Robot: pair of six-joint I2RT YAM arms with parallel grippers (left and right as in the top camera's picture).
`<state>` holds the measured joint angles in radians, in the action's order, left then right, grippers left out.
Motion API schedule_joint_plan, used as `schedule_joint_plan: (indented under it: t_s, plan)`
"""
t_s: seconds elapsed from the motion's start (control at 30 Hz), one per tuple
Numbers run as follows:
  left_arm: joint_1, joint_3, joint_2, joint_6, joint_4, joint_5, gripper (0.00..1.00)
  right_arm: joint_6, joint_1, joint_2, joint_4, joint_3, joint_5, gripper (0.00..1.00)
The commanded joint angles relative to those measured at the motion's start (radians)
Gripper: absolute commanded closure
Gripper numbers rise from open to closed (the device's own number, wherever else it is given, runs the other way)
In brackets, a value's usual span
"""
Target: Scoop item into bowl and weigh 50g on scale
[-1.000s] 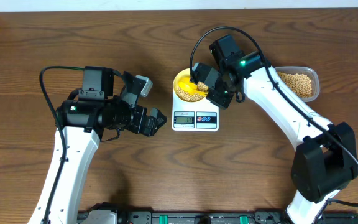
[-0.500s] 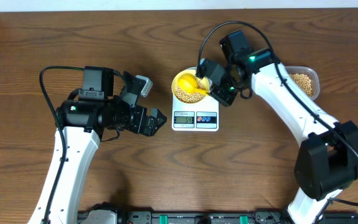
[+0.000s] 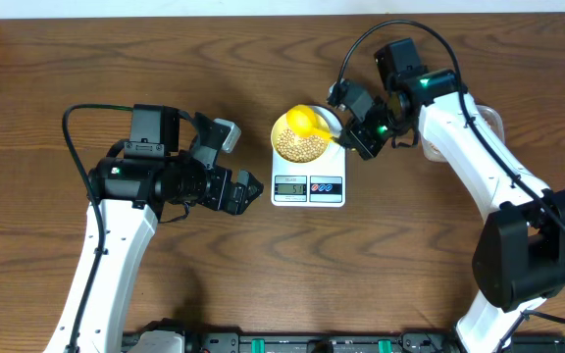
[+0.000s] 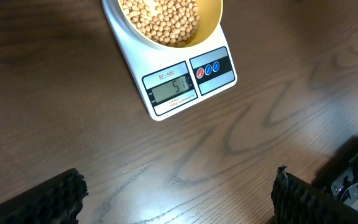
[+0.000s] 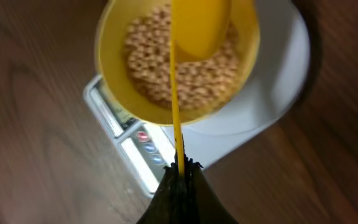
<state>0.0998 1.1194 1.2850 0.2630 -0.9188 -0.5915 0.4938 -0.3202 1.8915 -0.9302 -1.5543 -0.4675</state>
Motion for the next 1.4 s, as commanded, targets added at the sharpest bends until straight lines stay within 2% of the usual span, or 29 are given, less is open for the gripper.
schedule_joint_plan:
  t_s: [0.0,0.07,0.27,0.67,0.93,1.27,1.37]
  plan:
    - [-0.005,-0.005,0.003,0.006,-0.003,0.009,0.02,-0.005,-0.021,0.009,0.029,0.006,0.177,0.99]
    - [-0.005,-0.005,0.003,0.006,-0.003,0.009,0.02,0.023,-0.04,0.009,0.045,0.006,0.261,0.99]
    - [-0.005,-0.005,0.003,0.006,-0.003,0.009,0.02,0.028,-0.057,0.009,0.062,0.006,0.347,0.99]
    - [-0.005,-0.005,0.003,0.006,-0.003,0.009,0.02,0.077,-0.076,0.008,0.04,0.006,0.372,0.99]
    - [-0.005,-0.005,0.003,0.006,-0.003,0.009,0.02,0.132,-0.1,0.009,-0.016,0.006,0.367,0.99]
    - [-0.005,-0.005,0.003,0.006,-0.003,0.009,0.02,0.103,-0.101,0.008,0.004,0.006,0.316,0.99]
    - [-0.005,-0.005,0.003,0.006,-0.003,0.009,0.02,0.079,-0.086,0.009,0.016,0.006,0.225,0.99]
